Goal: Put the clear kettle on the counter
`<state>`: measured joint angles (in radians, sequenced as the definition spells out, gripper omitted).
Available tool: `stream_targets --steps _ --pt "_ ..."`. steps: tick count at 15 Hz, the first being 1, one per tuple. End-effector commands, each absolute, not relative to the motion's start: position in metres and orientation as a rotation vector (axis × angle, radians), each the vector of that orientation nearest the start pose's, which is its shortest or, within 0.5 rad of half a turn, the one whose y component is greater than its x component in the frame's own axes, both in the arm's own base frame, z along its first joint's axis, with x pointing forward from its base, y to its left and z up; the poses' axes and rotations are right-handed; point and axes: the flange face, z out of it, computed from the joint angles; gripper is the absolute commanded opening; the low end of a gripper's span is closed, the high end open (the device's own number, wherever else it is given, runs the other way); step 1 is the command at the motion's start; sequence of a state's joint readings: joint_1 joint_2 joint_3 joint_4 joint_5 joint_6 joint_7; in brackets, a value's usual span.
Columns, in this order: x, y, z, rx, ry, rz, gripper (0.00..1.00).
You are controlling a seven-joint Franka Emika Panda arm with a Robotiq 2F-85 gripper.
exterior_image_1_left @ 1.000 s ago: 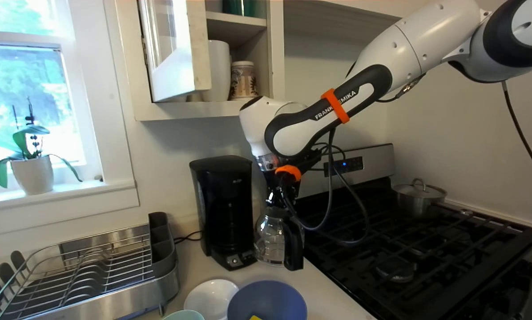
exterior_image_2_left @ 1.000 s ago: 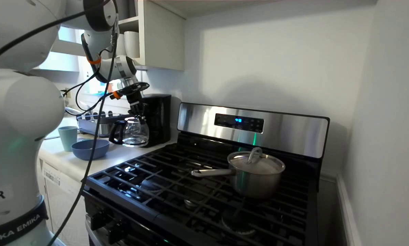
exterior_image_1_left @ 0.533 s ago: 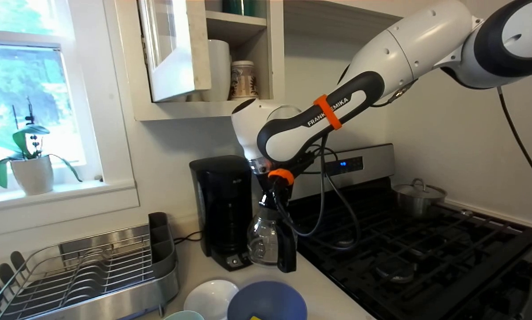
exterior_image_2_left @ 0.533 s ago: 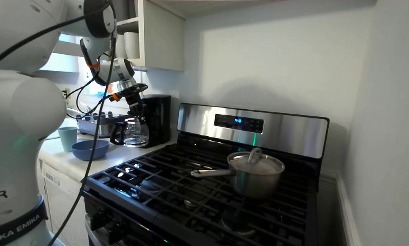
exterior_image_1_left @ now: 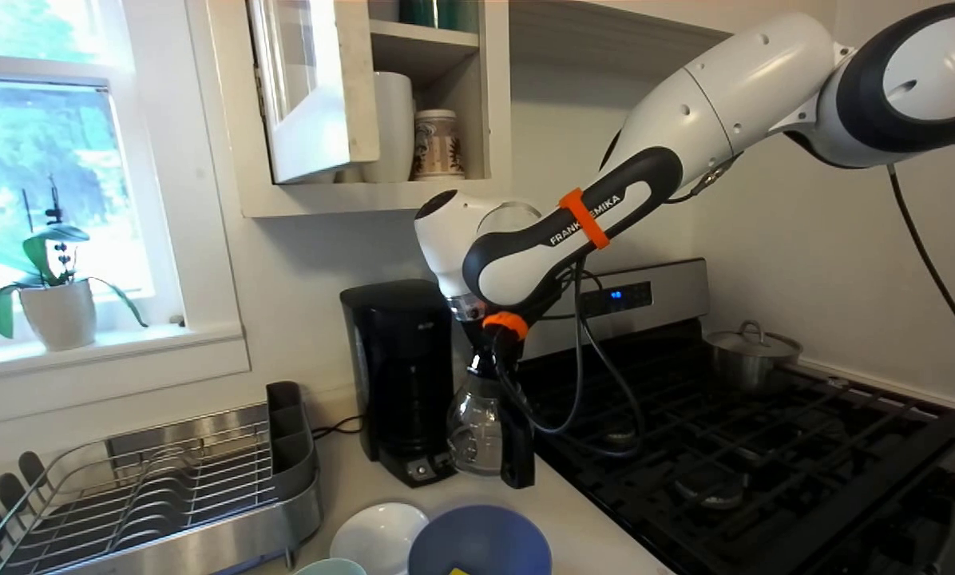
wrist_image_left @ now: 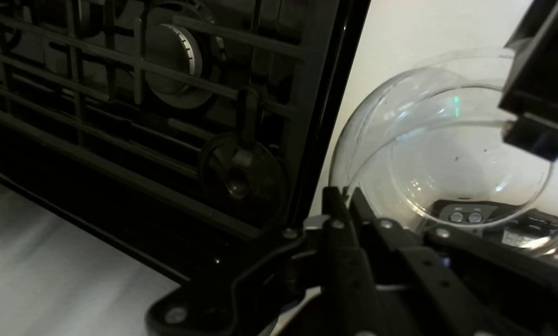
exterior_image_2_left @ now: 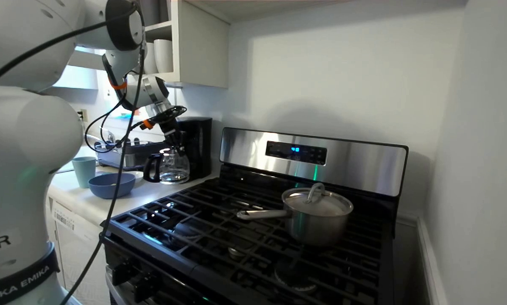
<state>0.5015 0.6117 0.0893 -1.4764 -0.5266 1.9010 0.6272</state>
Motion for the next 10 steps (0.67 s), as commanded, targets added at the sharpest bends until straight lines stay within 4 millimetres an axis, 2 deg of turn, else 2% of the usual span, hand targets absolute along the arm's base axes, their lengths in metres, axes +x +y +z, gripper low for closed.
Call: stream_targets --steps 1,10 --pt "0.620 0.339 0.314 -3.571 -0.316 -0.152 0.01" --pt "0.600 0.341 0.317 -3.533 -0.465 -0.013 0.01"
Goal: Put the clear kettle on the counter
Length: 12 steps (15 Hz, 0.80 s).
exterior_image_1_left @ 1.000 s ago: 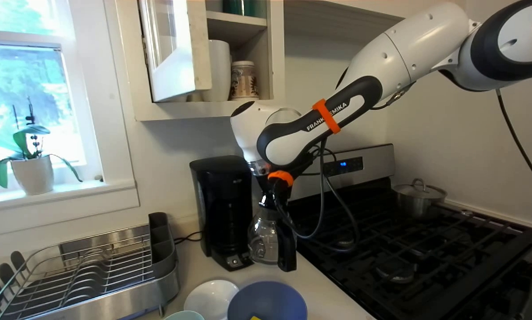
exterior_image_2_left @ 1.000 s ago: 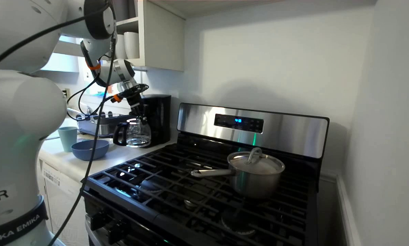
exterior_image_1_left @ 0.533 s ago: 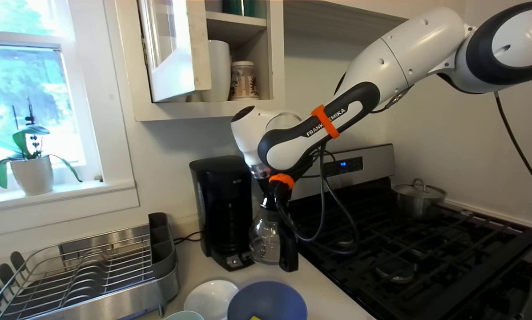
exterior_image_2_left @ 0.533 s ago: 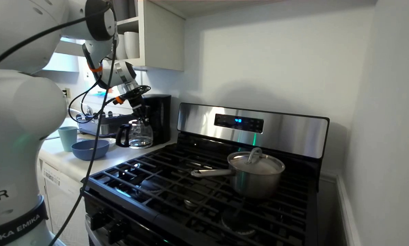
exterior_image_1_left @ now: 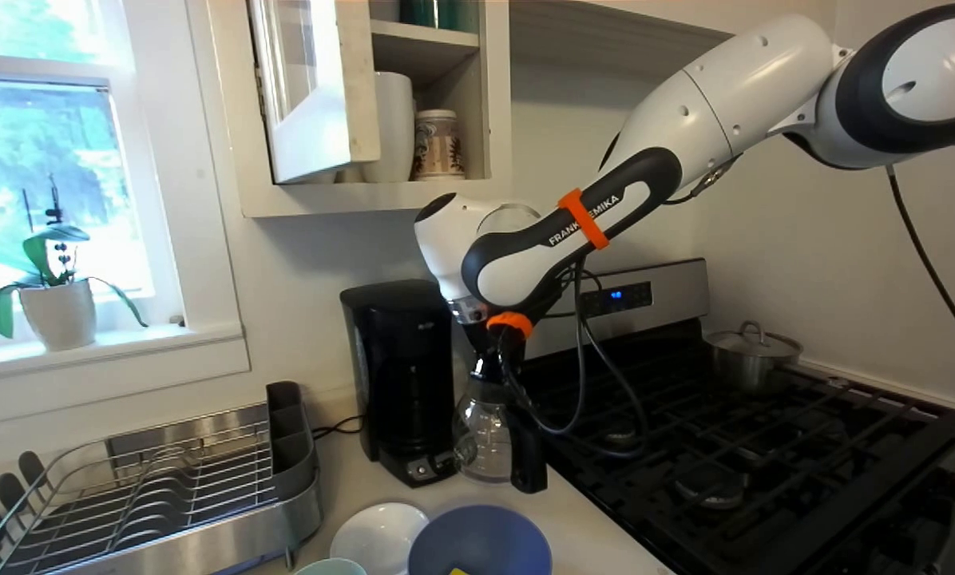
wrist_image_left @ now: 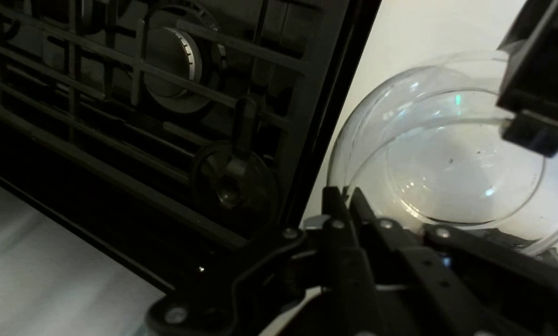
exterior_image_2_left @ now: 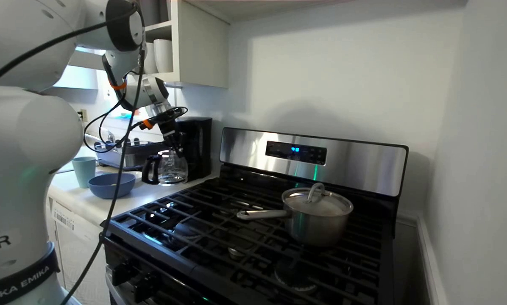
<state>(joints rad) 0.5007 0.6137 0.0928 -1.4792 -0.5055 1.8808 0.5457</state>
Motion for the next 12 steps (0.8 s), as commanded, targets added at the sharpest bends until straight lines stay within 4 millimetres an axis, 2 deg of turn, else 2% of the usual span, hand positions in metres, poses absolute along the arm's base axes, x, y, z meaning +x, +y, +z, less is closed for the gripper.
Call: stream_targets --steps 1,12 --pt "0.600 0.340 0.315 -3.529 -0.471 -0.001 0.01" --pt "0.585 0.338 0.286 -3.521 -0.663 -0.022 0.01"
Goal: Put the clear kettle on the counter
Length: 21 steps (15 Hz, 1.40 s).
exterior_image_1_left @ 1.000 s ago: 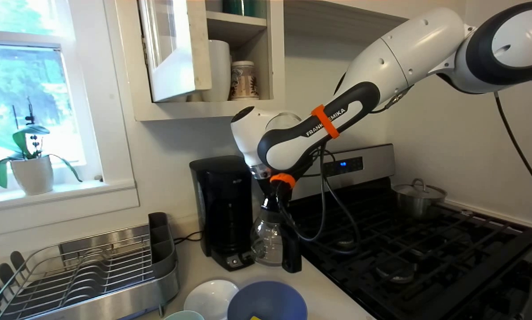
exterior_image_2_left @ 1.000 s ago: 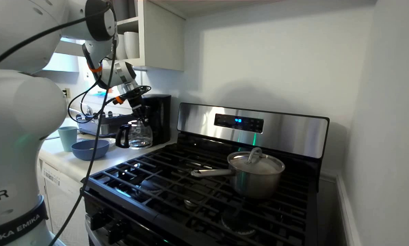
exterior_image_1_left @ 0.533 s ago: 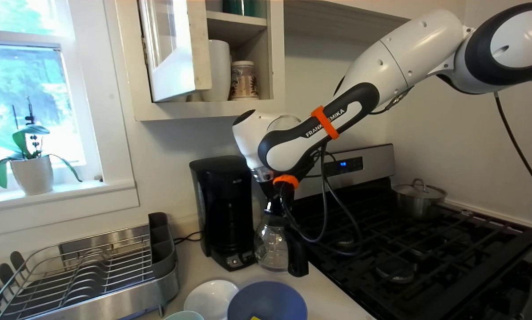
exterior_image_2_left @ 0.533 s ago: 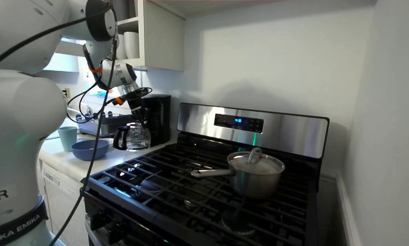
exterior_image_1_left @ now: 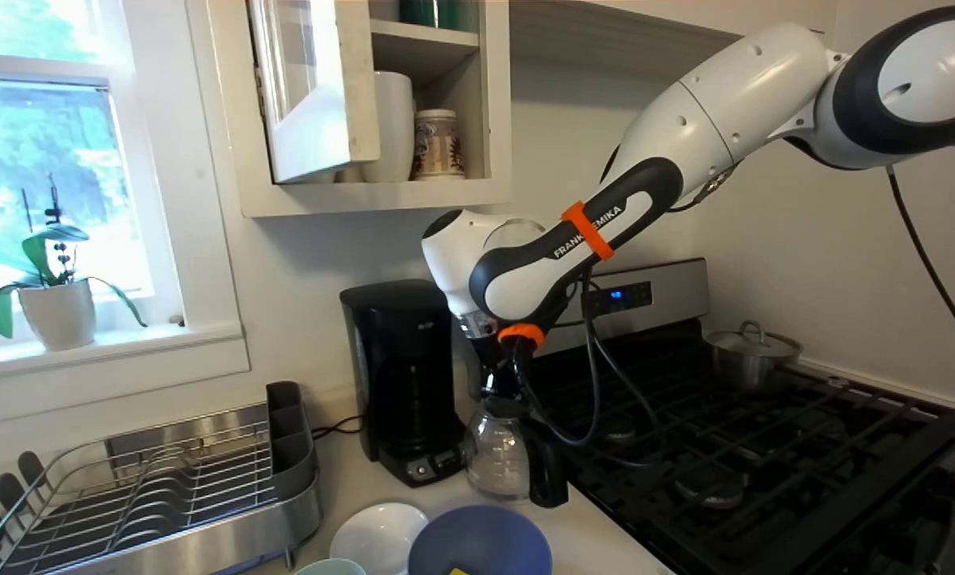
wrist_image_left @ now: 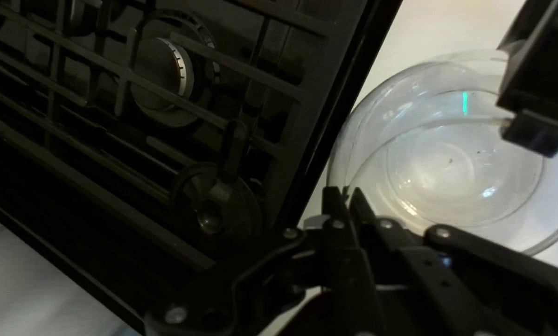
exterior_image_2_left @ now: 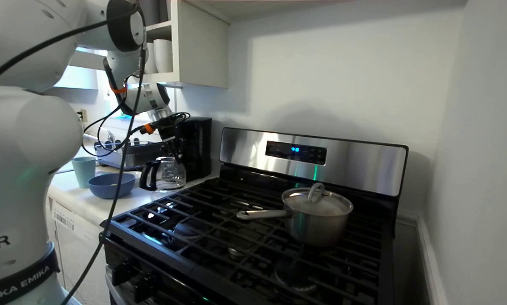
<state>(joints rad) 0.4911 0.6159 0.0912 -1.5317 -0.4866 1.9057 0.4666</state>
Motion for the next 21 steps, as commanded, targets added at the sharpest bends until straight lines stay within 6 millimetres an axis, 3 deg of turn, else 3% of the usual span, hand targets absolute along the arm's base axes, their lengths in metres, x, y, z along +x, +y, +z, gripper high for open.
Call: stream_targets --steps 1,10,12,17,21 --pt "0.584 0.339 0.285 -3.519 -0.681 -0.055 0.01" --pt "0.576 0.345 0.283 -3.513 -0.833 -0.236 0.01" --pt "0.572 0.346 0.283 -3.516 -0.871 -0.270 0.31" --pt "0.568 0.346 0.280 -3.521 -0.946 -0.324 0.60" --pt "0.560 0.351 0.299 -3.486 -0.921 -0.321 0.93"
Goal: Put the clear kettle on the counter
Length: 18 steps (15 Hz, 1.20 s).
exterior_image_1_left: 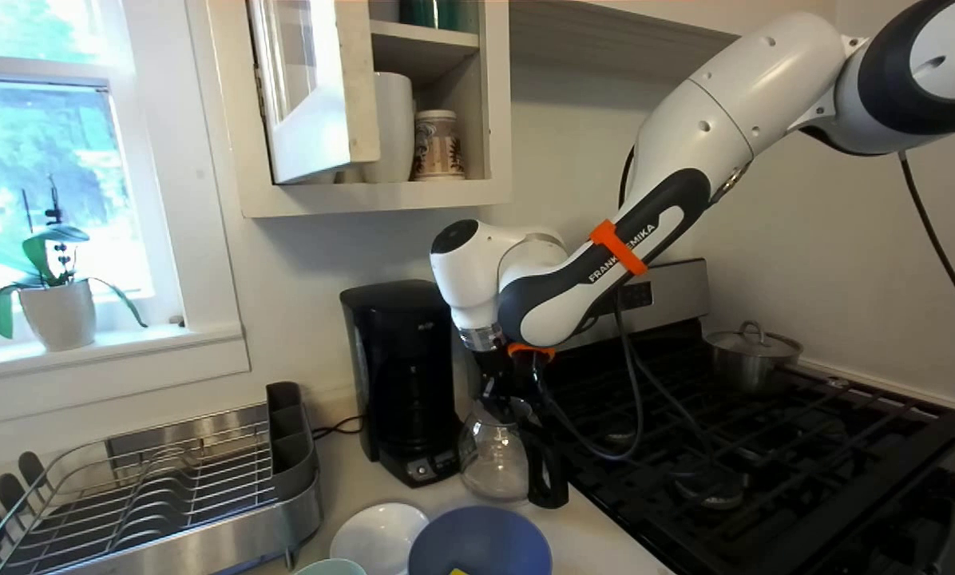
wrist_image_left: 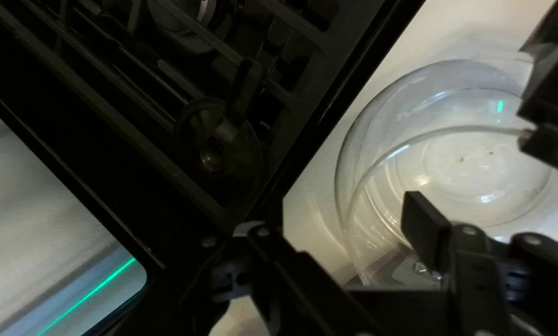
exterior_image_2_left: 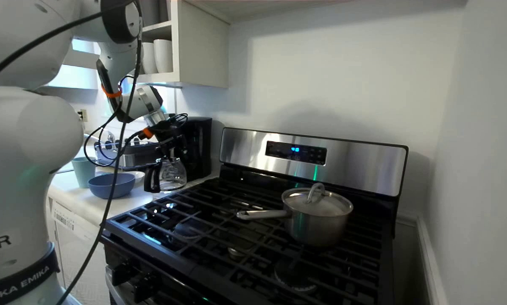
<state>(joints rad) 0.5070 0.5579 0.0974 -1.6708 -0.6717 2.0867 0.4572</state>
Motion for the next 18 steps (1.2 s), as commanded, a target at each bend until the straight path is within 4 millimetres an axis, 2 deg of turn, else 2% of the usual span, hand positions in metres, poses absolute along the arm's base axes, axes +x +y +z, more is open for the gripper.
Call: stream_targets --steps 1,4,6,8,11,15,18 --pt "0.560 0.351 0.306 -3.480 -0.904 -0.333 0.98" --pt "0.565 0.344 0.333 -3.468 -0.808 -0.403 1.00" --pt "0.564 0.333 0.350 -3.425 -0.755 -0.351 1.00" --pt "0.555 0.317 0.365 -3.330 -0.766 -0.242 1.00" --pt "0.527 0.292 0.377 -3.188 -0.892 -0.211 1.00" --pt "0.487 0.265 0.404 -3.039 -1.001 -0.300 1.00" --pt "0.451 0.240 0.429 -3.062 -0.820 -0.326 1.00"
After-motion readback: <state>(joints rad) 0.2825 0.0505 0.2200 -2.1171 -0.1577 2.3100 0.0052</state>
